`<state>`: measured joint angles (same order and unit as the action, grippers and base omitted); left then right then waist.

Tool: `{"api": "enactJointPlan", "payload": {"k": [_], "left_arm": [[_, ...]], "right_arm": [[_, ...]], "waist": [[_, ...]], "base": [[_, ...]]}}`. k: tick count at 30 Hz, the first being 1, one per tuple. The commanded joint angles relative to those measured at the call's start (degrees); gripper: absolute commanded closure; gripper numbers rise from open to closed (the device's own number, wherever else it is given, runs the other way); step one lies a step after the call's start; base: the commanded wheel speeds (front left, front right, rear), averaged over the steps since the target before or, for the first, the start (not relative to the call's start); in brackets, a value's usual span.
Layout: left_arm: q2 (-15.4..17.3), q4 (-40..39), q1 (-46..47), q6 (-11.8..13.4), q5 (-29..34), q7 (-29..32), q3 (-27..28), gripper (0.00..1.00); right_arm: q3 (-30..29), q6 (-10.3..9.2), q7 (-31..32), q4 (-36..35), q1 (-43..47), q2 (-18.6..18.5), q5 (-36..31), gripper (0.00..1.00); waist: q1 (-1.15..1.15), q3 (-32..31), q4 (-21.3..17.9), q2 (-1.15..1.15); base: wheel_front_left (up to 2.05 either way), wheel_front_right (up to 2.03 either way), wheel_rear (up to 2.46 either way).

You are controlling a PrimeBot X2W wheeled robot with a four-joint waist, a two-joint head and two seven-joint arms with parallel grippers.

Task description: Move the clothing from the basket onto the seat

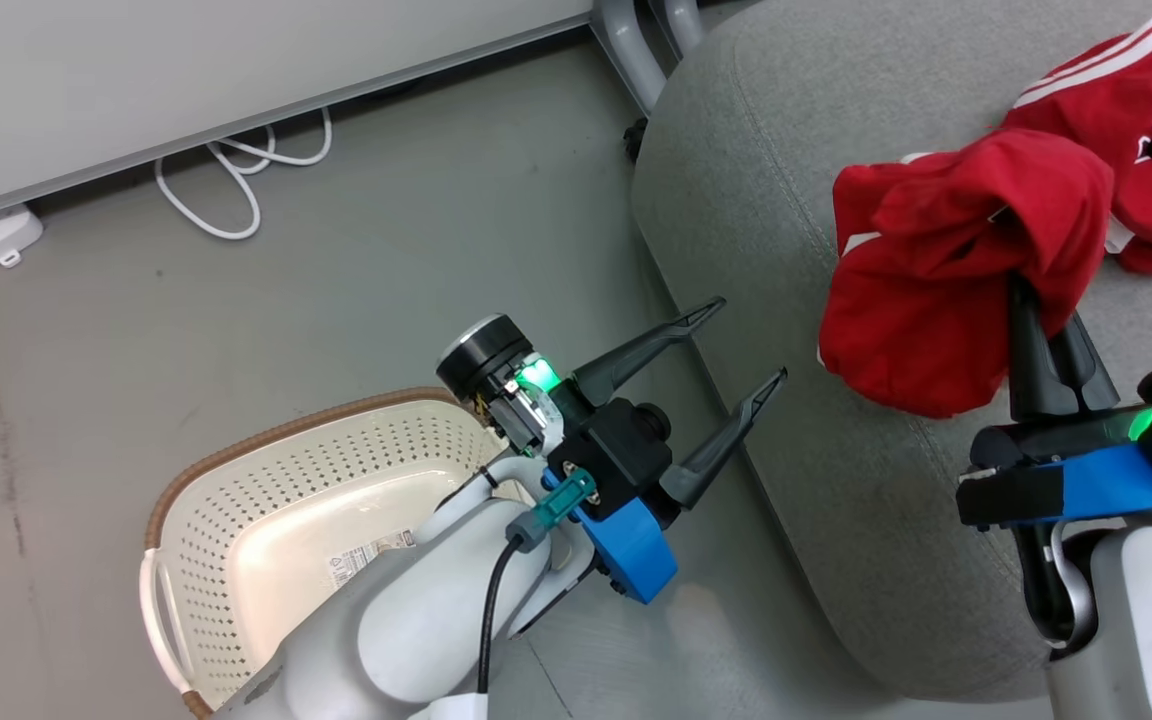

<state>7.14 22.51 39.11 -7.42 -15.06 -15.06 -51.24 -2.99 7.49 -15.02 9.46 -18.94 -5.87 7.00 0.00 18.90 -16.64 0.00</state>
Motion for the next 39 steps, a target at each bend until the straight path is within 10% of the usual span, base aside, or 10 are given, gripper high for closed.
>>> {"api": "enactJointPlan", "payload": {"k": [1, 21, 39], "left_arm": [[0.22, 0.28, 0.77, -0.06, -0.07, -0.17, -0.36, 0.00], [0.70, 0.67, 2.33, -0.07, -0.55, -0.17, -0.58, 0.00], [4.63, -0.28, 10.19, -0.07, 1.53, 0.82, -0.28, 0.00]], "right_arm": [[-0.23, 0.01, -0.24, -0.33, 0.85, 0.16, -0.18, 1.00], [-0.79, 0.01, -0.24, -1.75, -2.88, -0.59, -0.95, 1.00], [-15.00, 0.01, -0.23, -3.61, -32.78, -14.07, -0.59, 1.00]], "waist": [[0.00, 0.37, -0.48, 0.00], [0.00, 2.19, -1.12, 0.00], [0.00, 18.27, -0.55, 0.00]], "base": [[0.00, 0.00, 0.00], [0.00, 0.00, 0.00], [0.00, 0.00, 0.00]]}}
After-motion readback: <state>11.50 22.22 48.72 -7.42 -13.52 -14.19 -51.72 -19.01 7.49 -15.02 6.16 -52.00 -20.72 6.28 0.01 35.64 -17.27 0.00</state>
